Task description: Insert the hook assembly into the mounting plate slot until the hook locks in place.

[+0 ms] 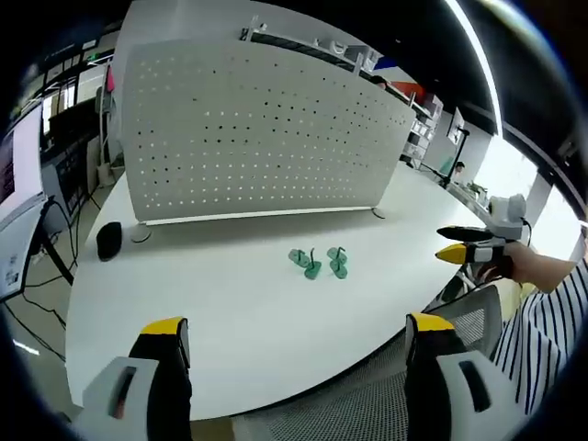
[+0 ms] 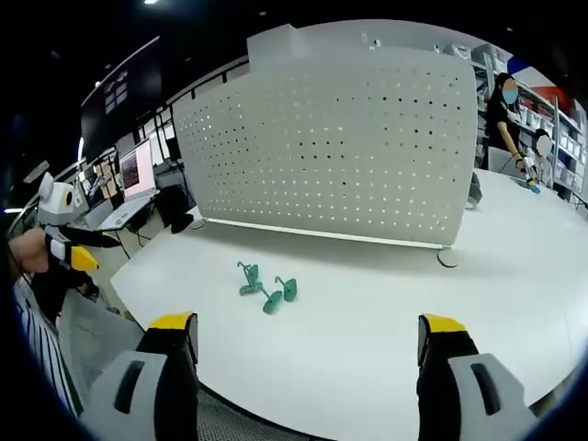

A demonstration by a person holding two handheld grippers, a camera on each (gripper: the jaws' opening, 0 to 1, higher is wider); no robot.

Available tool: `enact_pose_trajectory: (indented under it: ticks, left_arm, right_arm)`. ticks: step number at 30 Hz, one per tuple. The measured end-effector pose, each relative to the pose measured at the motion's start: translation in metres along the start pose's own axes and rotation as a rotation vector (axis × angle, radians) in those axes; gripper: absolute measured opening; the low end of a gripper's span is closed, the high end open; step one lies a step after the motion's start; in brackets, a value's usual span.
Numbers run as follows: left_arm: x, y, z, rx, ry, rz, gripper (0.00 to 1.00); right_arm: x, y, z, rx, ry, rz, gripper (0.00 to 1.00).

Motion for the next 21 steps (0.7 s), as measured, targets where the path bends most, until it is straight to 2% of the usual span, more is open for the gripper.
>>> enact_pose_trajectory:
  ticks: [16,21]
  left_arm:
    - [-0.0001,-0.0001,0.0025,0.008,-0.006,-0.01,1.0]
    - [0.0022,0.0003,0.0033,0.016,-0.008,-0.021,1.0]
  right_arm:
    - [0.0002,-0.002,0.0027,-0.01,0.003,-0.001,0.95]
    - [0.0009,-0.0031,0.0014,-0.003,-0.016,0.013,0.95]
Point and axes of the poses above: the point that each gripper's makers call its tool centre point, and the gripper's own axes: x roughly backward along the fingers, y roughly to its left, z roughly out of its underside, the point moved 9 cm from there along x, roughly backward along the fingers, and after that the axes turned 15 degrees about -y, right-handed, at the moved point
